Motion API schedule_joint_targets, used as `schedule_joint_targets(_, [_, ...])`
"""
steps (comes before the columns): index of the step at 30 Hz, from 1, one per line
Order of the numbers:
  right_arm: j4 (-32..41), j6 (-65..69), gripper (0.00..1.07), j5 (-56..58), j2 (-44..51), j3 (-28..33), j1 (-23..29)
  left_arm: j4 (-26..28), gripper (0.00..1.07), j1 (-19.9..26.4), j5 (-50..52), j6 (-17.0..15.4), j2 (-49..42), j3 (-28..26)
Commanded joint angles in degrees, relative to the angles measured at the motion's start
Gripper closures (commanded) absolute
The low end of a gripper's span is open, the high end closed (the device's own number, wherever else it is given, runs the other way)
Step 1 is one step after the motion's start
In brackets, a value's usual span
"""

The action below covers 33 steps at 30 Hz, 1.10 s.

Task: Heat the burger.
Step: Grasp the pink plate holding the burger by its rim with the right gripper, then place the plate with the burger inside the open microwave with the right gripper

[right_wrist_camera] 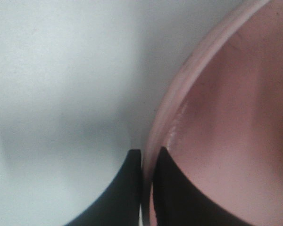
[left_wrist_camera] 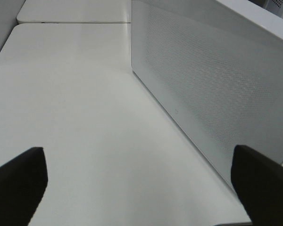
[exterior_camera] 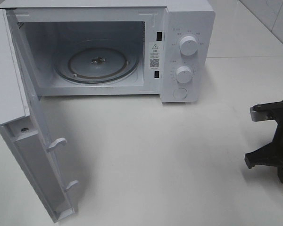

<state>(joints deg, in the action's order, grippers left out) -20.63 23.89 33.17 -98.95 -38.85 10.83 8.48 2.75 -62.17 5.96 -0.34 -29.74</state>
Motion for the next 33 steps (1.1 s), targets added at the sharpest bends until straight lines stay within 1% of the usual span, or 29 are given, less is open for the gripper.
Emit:
schedule_joint_targets(1, [-1.32, 1.95, 1.07, 0.74, 0.52, 0.17, 1.38, 0.23, 0.09, 0.0, 0.92, 0.0, -0.86, 0.23])
schedule_joint_targets(3, [-2.58, 3.55, 1.07, 1.2, 1.15, 0.17, 2.12, 0.23, 0.09, 0.0, 0.92, 0.0, -0.86, 0.23])
schedule_joint_targets(5, [-5.44, 6.53, 1.07, 2.75, 2.06, 0.17, 3.5, 0.23, 0.09, 0.0, 0.92, 0.0, -0.86, 0.23])
schedule_joint_targets(6, [-5.44, 6.53, 1.07, 2.75, 2.06, 0.17, 3.5, 0.23, 0.09, 0.0, 0.92, 0.0, -0.86, 0.23])
schedule_joint_targets(7, [-7.79, 8.65, 1.07, 4.24, 2.64, 0.17, 4.53, 0.23, 0.09, 0.0, 0.92, 0.0, -0.86, 0.23])
schedule_joint_targets(10, [-10.14, 10.77, 1.07, 5.96, 3.04, 0.17, 5.96, 0.23, 0.09, 0.0, 0.92, 0.0, -0.86, 0.23])
schedule_joint_targets(14, [-11.06, 11.57, 1.07, 7.68, 3.21, 0.17, 7.45, 0.23, 0.09, 0.0, 0.92, 0.0, -0.86, 0.23])
schedule_joint_targets(17, [-12.55, 13.35, 1.07, 8.94, 3.84, 0.17, 9.51, 0.23, 0.09, 0.0, 0.92, 0.0, -0.86, 0.23])
schedule_joint_targets(19, [-13.06, 13.81, 1.07, 9.45, 4.07, 0.17, 9.8, 0.23, 0.09, 0.0, 0.92, 0.0, -0.86, 0.23])
schedule_joint_targets(24, [-16.27, 16.56, 1.07, 12.43, 6.76, 0.17, 12.49, 0.23, 0.09, 0.0, 0.92, 0.0, -0.86, 0.23])
schedule_joint_targets(27, [-16.44, 16.67, 1.07, 12.89, 7.22, 0.17, 12.89, 0.23, 0.09, 0.0, 0.92, 0.0, -0.86, 0.23])
schedule_joint_targets(33, [-16.56, 16.67, 1.07, 14.38, 10.2, 0.92, 15.87, 0.23, 0.09, 0.0, 0.92, 0.0, -0.86, 0.23])
